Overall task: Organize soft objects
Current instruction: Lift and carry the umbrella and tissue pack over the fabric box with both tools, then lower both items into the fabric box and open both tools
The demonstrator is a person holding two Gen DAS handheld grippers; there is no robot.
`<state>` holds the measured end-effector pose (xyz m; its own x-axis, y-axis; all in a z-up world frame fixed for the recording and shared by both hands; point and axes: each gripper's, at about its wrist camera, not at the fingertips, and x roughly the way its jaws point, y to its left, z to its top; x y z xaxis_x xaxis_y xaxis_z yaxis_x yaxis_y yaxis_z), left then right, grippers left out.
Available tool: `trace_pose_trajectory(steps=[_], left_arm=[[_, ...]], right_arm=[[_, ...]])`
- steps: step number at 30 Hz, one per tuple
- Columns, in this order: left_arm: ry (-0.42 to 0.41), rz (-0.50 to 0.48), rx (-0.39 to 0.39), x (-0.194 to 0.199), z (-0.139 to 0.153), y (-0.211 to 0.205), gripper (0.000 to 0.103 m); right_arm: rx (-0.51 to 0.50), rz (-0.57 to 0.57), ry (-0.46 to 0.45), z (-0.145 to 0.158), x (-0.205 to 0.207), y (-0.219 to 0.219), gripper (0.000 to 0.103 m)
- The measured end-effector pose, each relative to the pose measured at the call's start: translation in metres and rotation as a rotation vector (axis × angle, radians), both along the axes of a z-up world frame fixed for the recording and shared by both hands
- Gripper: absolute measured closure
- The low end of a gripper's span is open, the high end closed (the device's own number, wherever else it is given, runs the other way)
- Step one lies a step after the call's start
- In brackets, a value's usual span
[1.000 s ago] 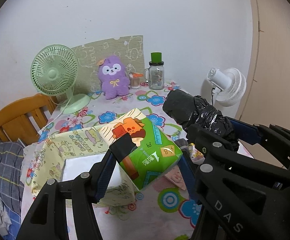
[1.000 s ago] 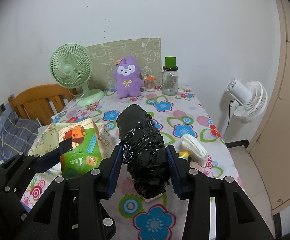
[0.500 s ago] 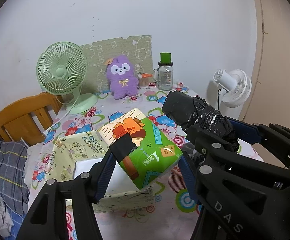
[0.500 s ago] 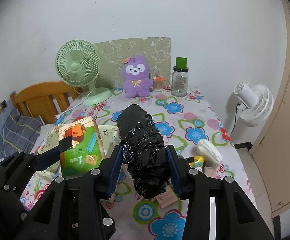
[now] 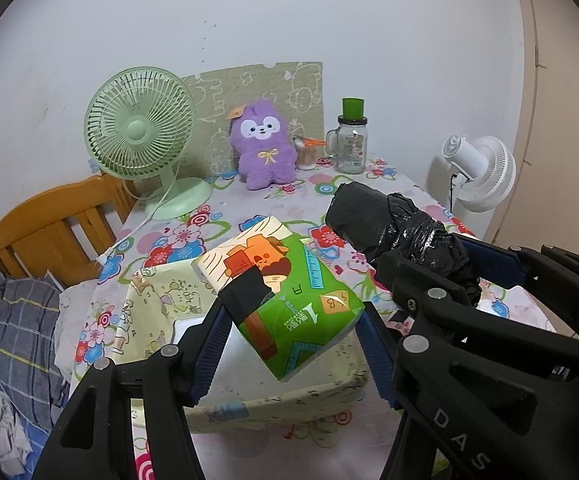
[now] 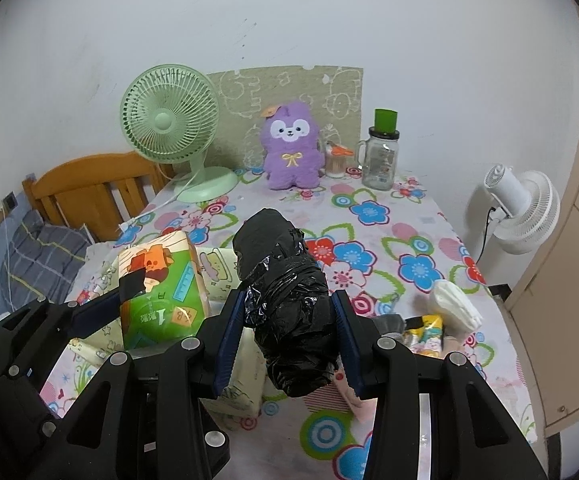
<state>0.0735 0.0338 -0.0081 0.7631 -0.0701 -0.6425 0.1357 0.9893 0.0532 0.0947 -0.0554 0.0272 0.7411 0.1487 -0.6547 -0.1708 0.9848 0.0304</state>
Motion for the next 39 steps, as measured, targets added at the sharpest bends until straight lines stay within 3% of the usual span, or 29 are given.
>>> trace_pose_trajectory(steps=[32,34,37,39], left_arm=[[0.157,0.116,0.008,0.052,-0.048,0.068,0.033],[0.167,0.13,0.01,0.053,-0.051,0.071,0.028],[0.173,0.138,0.015,0.053,-0.053,0.073,0.02],[0.175,0.137,0.018,0.053,-0.054,0.074,0.016]], right_arm=[[-0.026,0.15,0.104,-0.042,0.055,0.068,0.055],[-0.014,0.161,0.11,-0.045,0.059,0.069,0.05],[-0.023,0.158,0.127,-0.048,0.063,0.071,0.032],[-0.03,0.159,0.113,-0.048,0.063,0.071,0.028]])
